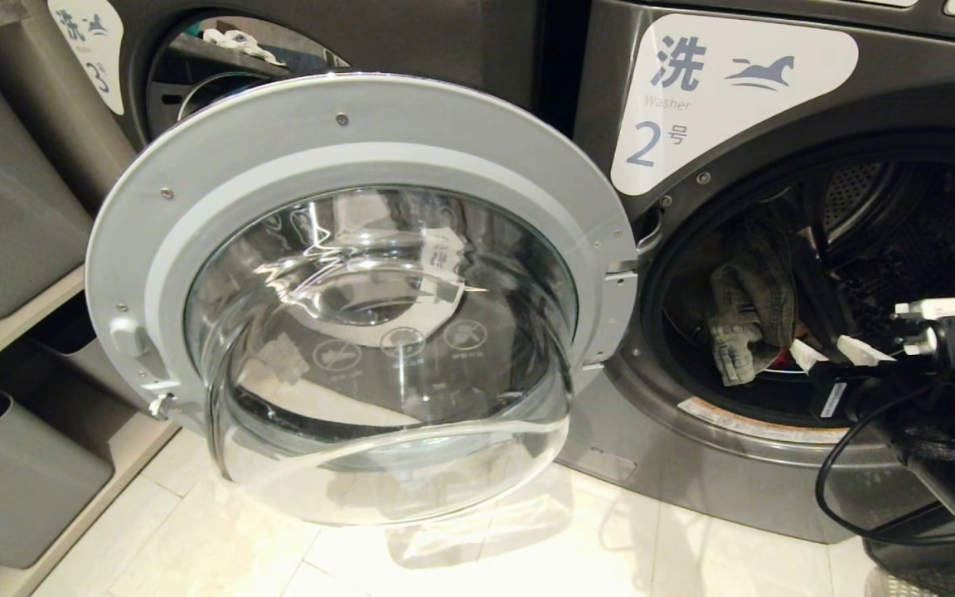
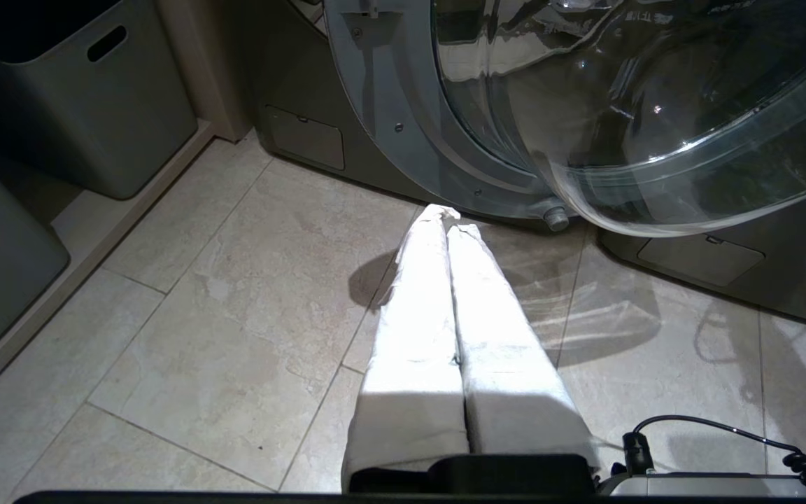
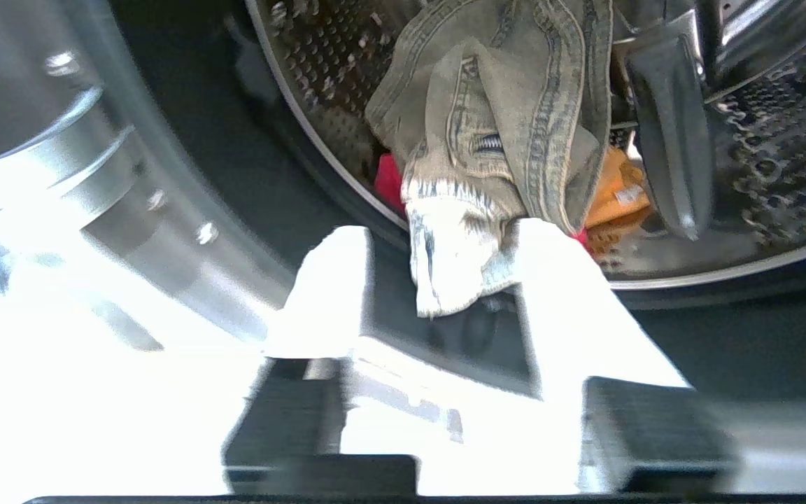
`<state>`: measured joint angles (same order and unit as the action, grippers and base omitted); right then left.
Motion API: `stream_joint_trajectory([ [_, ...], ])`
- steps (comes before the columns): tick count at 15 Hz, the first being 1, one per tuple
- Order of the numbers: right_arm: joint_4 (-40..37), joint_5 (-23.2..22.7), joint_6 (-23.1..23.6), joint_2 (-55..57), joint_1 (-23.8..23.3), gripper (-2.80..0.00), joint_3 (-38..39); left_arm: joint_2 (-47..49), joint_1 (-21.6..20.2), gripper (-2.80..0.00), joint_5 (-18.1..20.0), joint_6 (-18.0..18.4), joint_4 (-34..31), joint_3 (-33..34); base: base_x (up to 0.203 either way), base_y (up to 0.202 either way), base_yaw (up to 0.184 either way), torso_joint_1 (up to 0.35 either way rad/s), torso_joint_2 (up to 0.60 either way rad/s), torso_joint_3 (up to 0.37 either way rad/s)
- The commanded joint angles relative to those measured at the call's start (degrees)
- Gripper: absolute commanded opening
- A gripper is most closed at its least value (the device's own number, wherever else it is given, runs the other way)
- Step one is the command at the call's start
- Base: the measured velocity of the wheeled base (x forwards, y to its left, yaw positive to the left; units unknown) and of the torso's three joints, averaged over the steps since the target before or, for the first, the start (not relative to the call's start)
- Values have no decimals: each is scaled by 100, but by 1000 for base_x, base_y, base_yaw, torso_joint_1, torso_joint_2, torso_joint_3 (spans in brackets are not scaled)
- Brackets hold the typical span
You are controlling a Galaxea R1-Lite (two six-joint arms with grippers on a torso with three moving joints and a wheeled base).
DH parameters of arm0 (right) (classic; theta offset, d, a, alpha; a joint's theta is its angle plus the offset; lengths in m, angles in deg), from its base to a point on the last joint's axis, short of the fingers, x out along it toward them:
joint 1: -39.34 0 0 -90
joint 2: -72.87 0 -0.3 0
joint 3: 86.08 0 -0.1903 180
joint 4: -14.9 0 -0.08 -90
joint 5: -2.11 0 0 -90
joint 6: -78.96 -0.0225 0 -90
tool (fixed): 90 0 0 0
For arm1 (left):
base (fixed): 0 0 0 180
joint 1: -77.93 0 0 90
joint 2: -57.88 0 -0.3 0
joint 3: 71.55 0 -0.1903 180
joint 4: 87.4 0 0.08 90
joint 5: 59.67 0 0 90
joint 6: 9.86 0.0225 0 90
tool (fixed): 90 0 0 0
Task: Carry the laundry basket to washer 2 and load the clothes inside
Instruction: Close the washing machine door with the left hand
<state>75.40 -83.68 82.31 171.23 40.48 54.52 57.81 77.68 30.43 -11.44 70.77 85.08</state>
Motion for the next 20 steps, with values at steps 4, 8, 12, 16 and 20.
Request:
stream_joint_trajectory([
  [4,-3137,-15,38,-2798,5,-280,67,7,-2,-280,-2,44,0,53,0,0,0,0,0,0],
  [8,-7251,-78,47,-5637,10,-280,-118,7,-2,-280,7,44,3,53,0,0,0,10,2,1],
  [12,-8547,-242,74,-8024,-43,-280,929,7,10,-280,7,50,-44,38,0,0,0,0,0,0],
  [16,-8406,-378,-89,-8796,-189,-280,1588,7,16,-280,7,79,-48,35,0,0,0,0,0,0],
  [20,-8433,-505,256,-9871,-134,-280,1587,7,16,-280,7,71,5,55,0,0,0,0,0,0],
])
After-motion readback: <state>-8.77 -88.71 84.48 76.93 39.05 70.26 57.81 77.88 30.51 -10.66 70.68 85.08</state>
